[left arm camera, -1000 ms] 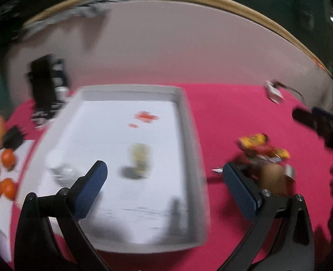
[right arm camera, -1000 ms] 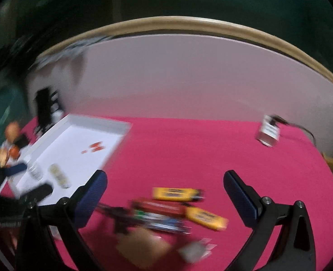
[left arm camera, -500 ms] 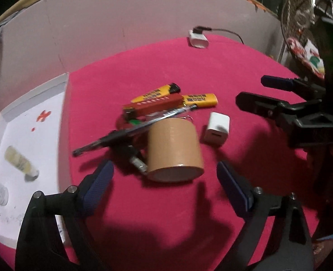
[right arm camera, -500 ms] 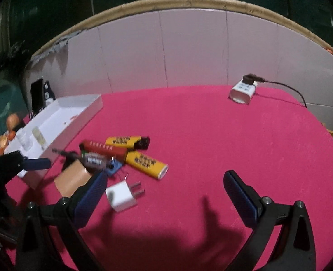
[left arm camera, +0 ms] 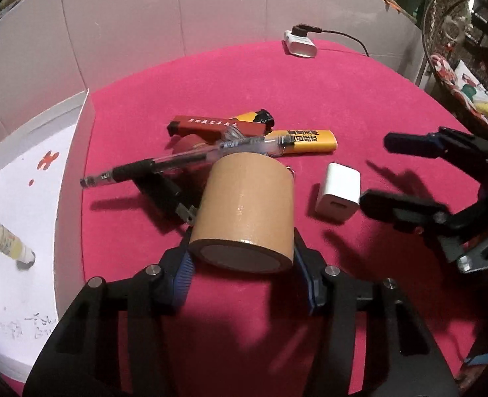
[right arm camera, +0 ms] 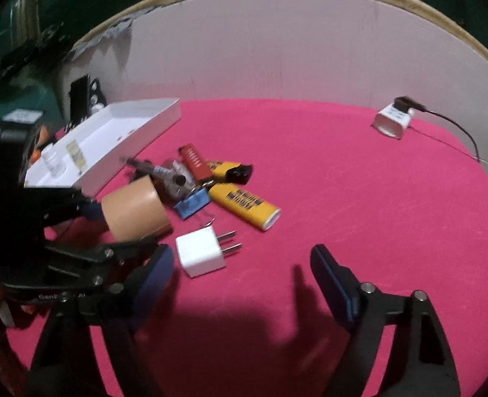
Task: Organize rigid objects
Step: 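Grasp the brown tape roll with the left tool while the right tool grasps the white charger plug, then carry the tape roll and charger plug into the tray and open both tools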
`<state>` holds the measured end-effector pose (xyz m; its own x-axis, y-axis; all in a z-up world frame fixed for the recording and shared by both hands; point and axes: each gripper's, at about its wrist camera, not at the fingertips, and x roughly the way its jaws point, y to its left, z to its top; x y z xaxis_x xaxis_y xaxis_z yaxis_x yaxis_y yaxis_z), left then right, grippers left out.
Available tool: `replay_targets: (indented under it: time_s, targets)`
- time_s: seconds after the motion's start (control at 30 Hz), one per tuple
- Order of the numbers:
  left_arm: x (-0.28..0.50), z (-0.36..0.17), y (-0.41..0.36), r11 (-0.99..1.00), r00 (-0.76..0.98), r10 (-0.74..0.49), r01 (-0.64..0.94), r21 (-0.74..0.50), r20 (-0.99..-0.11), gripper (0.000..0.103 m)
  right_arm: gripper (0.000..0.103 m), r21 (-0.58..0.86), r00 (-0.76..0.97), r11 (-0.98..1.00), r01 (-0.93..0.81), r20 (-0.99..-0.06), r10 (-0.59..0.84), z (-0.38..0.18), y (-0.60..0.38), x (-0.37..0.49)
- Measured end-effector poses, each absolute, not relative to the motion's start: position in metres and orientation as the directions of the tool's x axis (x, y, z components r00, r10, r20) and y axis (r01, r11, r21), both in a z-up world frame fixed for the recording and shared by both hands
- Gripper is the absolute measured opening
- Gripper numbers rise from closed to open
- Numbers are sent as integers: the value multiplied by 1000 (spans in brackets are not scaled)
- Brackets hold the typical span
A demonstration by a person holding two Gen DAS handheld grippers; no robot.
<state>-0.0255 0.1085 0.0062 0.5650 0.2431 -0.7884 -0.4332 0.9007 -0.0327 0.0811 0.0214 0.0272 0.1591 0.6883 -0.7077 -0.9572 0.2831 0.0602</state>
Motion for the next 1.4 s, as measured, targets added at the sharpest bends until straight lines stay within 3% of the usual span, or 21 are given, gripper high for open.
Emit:
replay_targets:
  time_s: [0.13, 0.2, 0.37, 0.9, 1.4]
  targets:
    - [-36, 9, 114, 890, 584, 227, -450, -77, -779, 52, 74, 27, 131, 222, -975, -736, 665, 23, 37, 71]
    - [-39, 11, 116, 888, 598, 225, -451, -91, -769, 52, 62, 28, 116, 210, -977, -757, 644, 18, 46, 70]
    - [-49, 16, 116, 890, 619, 218, -444, -106, -755, 51, 47, 28, 101, 195, -980, -779, 618, 12, 59, 69]
    - [-75, 44, 111, 879, 700, 249, -453, -146, -670, 50, 47, 143, 112, 278, -950, -675, 729, 46, 20, 76]
    - [-104, 81, 115, 860, 744, 325, -489, -144, -584, 50, 47, 139, 111, 243, -960, -606, 787, 82, 28, 56]
